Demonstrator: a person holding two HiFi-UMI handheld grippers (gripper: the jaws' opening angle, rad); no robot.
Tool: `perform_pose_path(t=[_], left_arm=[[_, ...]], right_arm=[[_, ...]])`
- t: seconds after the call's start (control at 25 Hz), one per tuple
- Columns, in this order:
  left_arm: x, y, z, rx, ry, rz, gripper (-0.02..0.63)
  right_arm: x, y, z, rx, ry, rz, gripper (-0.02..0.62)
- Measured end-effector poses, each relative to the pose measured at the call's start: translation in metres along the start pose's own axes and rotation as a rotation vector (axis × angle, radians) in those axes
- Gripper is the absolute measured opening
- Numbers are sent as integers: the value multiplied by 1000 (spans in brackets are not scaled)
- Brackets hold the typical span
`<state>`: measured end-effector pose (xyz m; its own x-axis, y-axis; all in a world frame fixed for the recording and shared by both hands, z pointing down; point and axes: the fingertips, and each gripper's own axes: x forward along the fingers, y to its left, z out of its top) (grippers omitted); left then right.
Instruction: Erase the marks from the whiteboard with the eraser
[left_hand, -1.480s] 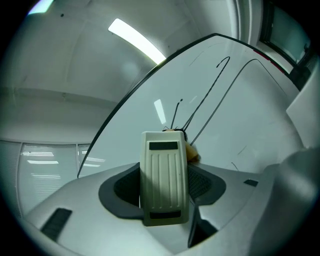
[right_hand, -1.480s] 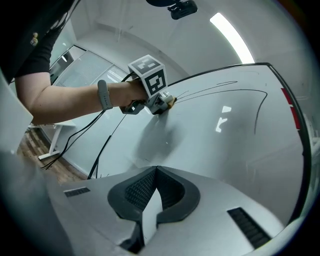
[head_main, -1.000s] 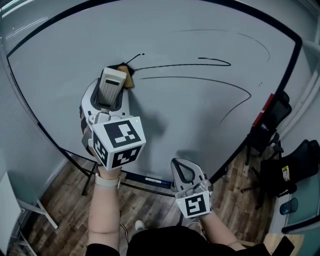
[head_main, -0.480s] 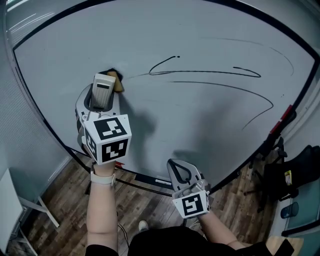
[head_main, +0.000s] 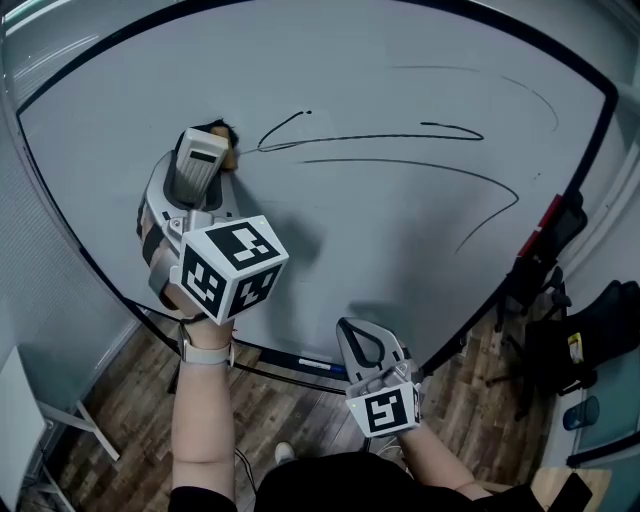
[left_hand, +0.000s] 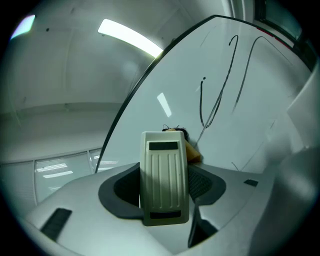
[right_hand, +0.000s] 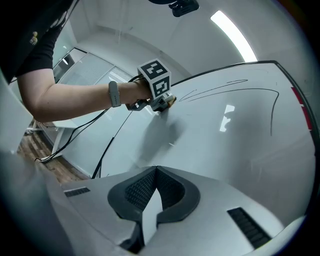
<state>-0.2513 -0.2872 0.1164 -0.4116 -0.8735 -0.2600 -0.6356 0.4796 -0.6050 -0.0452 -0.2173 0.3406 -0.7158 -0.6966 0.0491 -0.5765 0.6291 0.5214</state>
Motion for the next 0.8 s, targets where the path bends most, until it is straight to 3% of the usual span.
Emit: perform_pose_path(t=[0.36,0.52,0.6,0.8], left_arm=[[-39,-36,94,120,-79,109,259],[-52,-50,121,167,-115,120,259],[-55,-53,127,160,-140,96,259],[-41,-34,107,53,-161,40,261]], right_arm=[[-51,-43,-27,-22,20,-48,26],[-65,-54,-34,-16,32,-77,27],[-66,-55,-35,-11,34,-78,26],[-52,-41,-27,-6,31,-55,27]])
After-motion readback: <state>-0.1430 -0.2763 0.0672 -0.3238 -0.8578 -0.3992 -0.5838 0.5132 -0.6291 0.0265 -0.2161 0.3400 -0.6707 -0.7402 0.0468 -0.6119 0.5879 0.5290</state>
